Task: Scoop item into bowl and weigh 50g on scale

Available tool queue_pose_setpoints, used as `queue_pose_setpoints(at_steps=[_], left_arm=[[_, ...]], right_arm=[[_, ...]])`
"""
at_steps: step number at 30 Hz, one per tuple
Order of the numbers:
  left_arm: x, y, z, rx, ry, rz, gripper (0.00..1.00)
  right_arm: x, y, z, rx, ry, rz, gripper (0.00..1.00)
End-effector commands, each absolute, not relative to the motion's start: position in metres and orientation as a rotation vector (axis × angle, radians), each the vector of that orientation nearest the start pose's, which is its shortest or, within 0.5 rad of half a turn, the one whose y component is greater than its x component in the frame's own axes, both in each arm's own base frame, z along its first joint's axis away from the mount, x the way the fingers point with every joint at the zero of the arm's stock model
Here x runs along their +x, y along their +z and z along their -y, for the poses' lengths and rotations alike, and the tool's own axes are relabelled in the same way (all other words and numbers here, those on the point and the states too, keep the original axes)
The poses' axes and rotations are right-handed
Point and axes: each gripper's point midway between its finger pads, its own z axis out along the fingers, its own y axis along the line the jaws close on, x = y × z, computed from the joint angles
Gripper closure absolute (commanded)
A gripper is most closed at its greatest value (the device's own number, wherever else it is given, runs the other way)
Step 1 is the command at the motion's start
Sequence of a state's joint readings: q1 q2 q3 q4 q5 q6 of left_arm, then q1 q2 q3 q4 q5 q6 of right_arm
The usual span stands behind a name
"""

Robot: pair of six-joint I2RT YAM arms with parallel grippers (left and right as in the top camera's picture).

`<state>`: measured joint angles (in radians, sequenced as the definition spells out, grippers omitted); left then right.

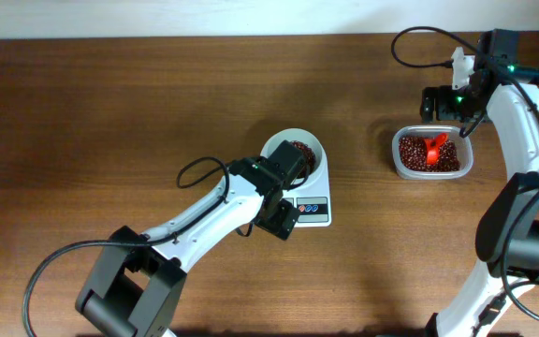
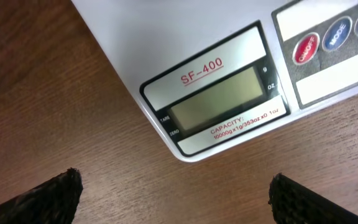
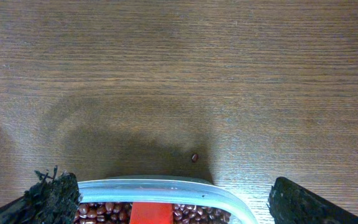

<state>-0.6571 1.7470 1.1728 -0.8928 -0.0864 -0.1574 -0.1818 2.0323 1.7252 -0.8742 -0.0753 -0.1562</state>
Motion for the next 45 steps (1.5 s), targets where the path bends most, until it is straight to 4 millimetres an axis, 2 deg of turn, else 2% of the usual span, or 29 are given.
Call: queue_pose_setpoints(at_steps=[1,3,6,9,11,13,15,19,22,25,28,34,39,45], left_arm=[[0.278,0.049,0.196,0.737,0.061,-2.884,0.01],[0.296,0.065,0.207,0.804,0.071,-2.782,0.01],[0.332,0.102,0.217,0.766,0.123,-2.640,0.01],[0.348,0.114,0.229,0.822,0.107,-2.538,0.01],[0.355,0.119,0.231,0.798,0.111,-2.505,0.01],[0.364,0.134,0.234,0.760,0.100,-2.445,0.01],[0.373,0.158,0.237,0.711,0.073,-2.368,0.01],[0.376,0.212,0.224,0.616,0.015,-2.259,0.01],[0.378,0.246,0.202,0.530,-0.029,-2.208,0.01],[0.381,0.265,0.185,0.476,-0.137,-2.184,0.01],[0.385,0.271,0.168,0.439,-0.193,-2.181,0.01],[0.380,0.252,0.138,0.384,-0.227,-2.233,0.01],[0.371,0.228,0.113,0.319,-0.202,-2.210,0.01],[0.351,0.184,0.102,0.295,-0.221,-2.111,0.01]], right_arm=[[0.480,0.109,0.078,0.031,0.002,-2.736,0.01],[0.480,0.109,0.078,0.031,0.002,-2.736,0.01],[0.480,0.109,0.078,0.031,0.002,-2.736,0.01],[0.480,0.109,0.078,0.031,0.002,-2.736,0.01],[0.480,0.109,0.078,0.031,0.002,-2.736,0.02],[0.480,0.109,0.078,0.031,0.002,-2.736,0.02],[0.480,0.109,0.078,0.031,0.002,-2.736,0.01],[0.480,0.109,0.078,0.031,0.002,-2.736,0.01],[0.480,0.109,0.078,0.031,0.002,-2.736,0.01],[0.480,0.109,0.078,0.031,0.002,-2.736,0.01],[0.480,0.109,0.078,0.031,0.002,-2.736,0.01],[0.480,0.109,0.078,0.031,0.002,-2.736,0.01],[0.480,0.109,0.078,0.031,0.002,-2.736,0.01],[0.480,0.109,0.078,0.031,0.002,-2.736,0.01]])
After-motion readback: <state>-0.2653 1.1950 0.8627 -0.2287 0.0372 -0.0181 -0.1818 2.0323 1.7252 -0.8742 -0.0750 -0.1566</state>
